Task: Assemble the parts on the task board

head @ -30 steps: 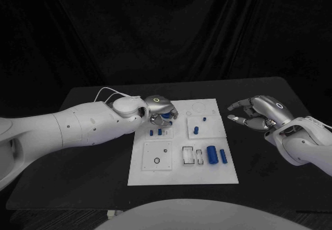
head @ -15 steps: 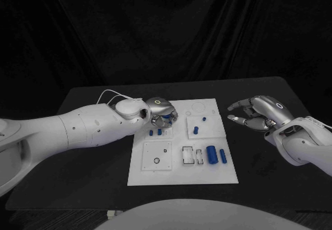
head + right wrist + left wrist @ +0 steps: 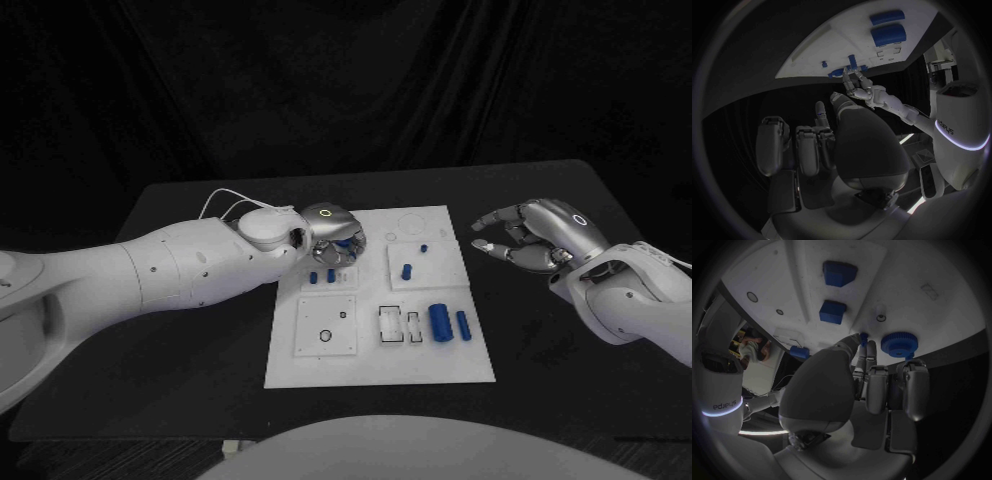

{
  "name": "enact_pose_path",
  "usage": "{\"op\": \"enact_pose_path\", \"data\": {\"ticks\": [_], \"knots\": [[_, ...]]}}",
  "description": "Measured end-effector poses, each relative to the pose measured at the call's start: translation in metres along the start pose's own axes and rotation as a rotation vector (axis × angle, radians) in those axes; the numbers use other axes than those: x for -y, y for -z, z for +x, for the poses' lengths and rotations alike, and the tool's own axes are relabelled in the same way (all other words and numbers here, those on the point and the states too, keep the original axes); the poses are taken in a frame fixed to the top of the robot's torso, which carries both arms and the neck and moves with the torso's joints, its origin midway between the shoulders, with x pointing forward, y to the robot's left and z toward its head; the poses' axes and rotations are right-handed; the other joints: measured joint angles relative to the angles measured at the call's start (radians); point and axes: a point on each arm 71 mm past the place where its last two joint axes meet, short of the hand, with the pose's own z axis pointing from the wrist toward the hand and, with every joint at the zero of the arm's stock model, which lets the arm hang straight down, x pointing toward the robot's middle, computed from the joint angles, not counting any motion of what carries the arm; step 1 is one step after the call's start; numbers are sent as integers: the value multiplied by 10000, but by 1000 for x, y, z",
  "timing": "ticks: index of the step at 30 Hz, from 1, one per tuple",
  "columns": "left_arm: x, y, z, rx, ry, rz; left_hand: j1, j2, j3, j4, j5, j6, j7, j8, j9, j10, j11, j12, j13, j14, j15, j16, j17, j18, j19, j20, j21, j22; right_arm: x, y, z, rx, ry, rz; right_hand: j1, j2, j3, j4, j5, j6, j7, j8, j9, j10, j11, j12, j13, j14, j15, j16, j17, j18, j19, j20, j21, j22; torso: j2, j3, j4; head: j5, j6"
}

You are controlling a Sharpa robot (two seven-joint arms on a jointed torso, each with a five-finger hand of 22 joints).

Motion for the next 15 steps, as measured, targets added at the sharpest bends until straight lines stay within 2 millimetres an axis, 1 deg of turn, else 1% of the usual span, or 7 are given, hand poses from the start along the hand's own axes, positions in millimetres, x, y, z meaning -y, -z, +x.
{"op": "enact_pose_path", "data": {"ticks": [3,4,6,8,10,12,15], "knots": [[-1,0,0,24,-9,-25,-32,-33,27,-27,-5,0,0,0,-89,85,-7,-192,-191,0,0,-35,0,1,0,0,0,0,0,0,0,1,-11,-4,0,0,0,0,0,37,37,0,0,0,0,0,0,0,0,0,0,1,0,0,0,0,-1,-1,0,-4,0],[-1,0,0,31,-11,-31,-43,-44,56,-56,-5,0,0,0,-113,121,-41,-257,-247,0,-1,-35,0,0,0,0,0,0,0,0,0,1,-16,-4,0,0,0,0,0,37,37,0,1,0,0,0,0,0,0,0,0,1,0,0,0,0,-1,-1,0,-4,0],[-2,1,0,40,-14,-42,-68,-68,97,-43,-5,0,0,-62,-155,191,-5,-333,-335,0,0,-77,0,0,0,0,0,0,0,0,0,2,-26,-3,0,0,0,0,0,37,37,0,1,0,0,0,-1,0,0,0,0,0,0,0,0,0,0,-1,2,-5,0],[-2,1,0,41,-14,-54,-109,-109,97,-43,-5,0,0,-64,-188,227,-41,-378,-395,0,0,-81,0,1,0,0,0,0,-1,-1,0,3,-36,-4,0,0,0,0,0,37,37,0,1,0,0,0,-1,0,0,0,0,1,0,0,0,0,0,-1,5,-7,0],[-2,1,1,35,-10,-61,-119,-119,97,-43,-5,0,0,-64,-213,263,-6,-378,-432,0,0,-81,0,1,0,0,0,0,-1,-1,0,4,-45,-5,0,0,0,0,0,37,37,0,1,0,0,0,-1,0,0,0,0,1,0,0,0,0,1,-1,5,-8,0],[-3,1,2,21,-1,-71,-129,-109,138,-84,-5,10,-10,-64,-236,355,-28,-440,-485,0,0,-147,0,1,-1,0,0,0,-1,-1,0,5,-56,-3,0,0,0,0,0,72,2,0,1,0,0,0,-1,0,0,0,0,0,0,0,0,0,3,-1,7,-8,0],[-3,1,2,13,3,-82,-159,-79,208,-154,-58,254,-27,-64,-284,602,-47,-535,-625,0,0,-191,0,2,-1,0,0,0,-1,-1,1,6,-66,-4,3,3,17,-17,0,72,2,0,1,0,0,0,-1,0,0,0,0,0,0,0,0,1,4,0,10,-8,0]]}}
